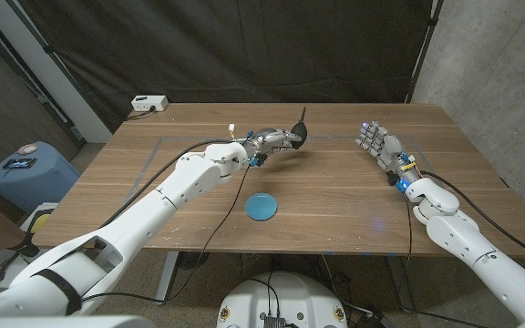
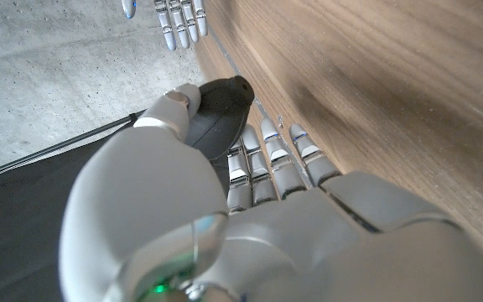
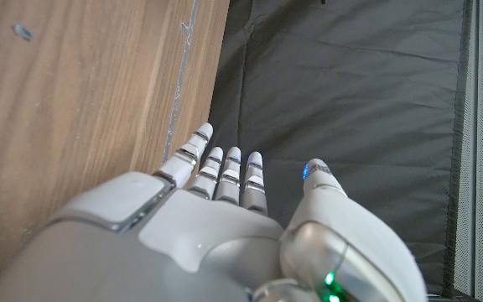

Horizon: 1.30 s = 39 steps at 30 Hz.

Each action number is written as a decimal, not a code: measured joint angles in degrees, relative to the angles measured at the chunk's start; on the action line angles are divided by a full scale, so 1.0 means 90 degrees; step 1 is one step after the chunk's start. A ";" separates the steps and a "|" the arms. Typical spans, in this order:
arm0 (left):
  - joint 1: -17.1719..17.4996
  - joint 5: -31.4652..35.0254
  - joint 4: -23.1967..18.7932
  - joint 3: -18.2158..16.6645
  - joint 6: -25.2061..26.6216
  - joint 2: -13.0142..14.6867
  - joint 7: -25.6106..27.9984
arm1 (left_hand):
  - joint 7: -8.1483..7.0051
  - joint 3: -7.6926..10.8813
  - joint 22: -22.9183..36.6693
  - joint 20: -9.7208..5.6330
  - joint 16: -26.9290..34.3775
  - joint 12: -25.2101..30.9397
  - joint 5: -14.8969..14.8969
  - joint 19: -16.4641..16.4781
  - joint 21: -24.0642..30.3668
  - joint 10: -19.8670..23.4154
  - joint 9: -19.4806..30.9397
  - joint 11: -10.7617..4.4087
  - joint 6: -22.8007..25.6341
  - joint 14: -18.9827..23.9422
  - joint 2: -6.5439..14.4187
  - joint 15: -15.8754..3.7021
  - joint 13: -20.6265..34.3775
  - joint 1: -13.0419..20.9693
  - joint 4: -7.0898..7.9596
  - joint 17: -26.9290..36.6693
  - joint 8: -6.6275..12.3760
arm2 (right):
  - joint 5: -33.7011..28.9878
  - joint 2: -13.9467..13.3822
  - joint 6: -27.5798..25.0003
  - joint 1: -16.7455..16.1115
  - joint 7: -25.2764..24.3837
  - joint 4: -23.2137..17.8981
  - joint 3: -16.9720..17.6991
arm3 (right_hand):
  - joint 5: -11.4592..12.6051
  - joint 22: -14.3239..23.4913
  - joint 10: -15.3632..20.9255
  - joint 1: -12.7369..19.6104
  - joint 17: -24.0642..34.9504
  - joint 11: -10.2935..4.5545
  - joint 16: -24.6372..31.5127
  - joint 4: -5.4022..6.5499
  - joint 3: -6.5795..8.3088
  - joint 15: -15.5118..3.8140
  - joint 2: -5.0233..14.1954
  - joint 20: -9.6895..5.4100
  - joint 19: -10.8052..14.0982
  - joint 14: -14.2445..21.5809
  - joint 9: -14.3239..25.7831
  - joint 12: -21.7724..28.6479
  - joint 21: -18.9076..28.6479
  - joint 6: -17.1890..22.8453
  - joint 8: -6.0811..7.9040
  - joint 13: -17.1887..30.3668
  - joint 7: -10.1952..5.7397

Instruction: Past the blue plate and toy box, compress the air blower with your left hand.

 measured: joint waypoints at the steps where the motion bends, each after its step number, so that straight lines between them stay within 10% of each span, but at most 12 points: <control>1: 0.0008 -0.0038 0.0000 -0.0015 -0.0004 0.0010 -0.0017 | 0.0000 0.0000 0.0000 0.0000 0.0000 0.0000 0.0000 0.0000 0.0000 0.0000 -0.0001 0.0000 0.0000 -0.0010 0.0000 0.0010 0.0000 0.0000 0.0000 0.0000 0.0000 | -0.0005 -0.0002 -0.0014 0.0000 -0.0008 -0.0008 -0.0007 | 0.0000 0.0000 0.0000 0.0000 0.0000 0.0000 0.0000 0.0000 0.0000 0.0000 0.0000 0.0000 0.0000 0.0000 0.0000 0.0000 0.0000 0.0000 0.0000 0.0000 0.0000; 39: 0.0151 -0.1067 0.0379 -0.0333 -0.0083 0.0034 -0.0382 | 0.0021 -0.0025 0.0029 0.0046 0.0000 -0.0143 0.0000 -0.0090 0.0000 -0.0034 -0.0120 0.0011 -0.0023 -0.0066 0.0034 0.0023 -0.0199 -0.0149 -0.0026 -0.0049 -0.0148 | -0.0084 -0.0079 -0.0242 0.0146 -0.0023 -0.0104 -0.0126 | 0.0000 0.0000 0.0000 0.0000 0.0000 0.0000 0.0000 -0.0017 0.0018 0.0000 0.0000 0.0000 0.0000 0.0000 0.0000 0.0000 0.0004 0.0000 0.0000 0.0002 0.0000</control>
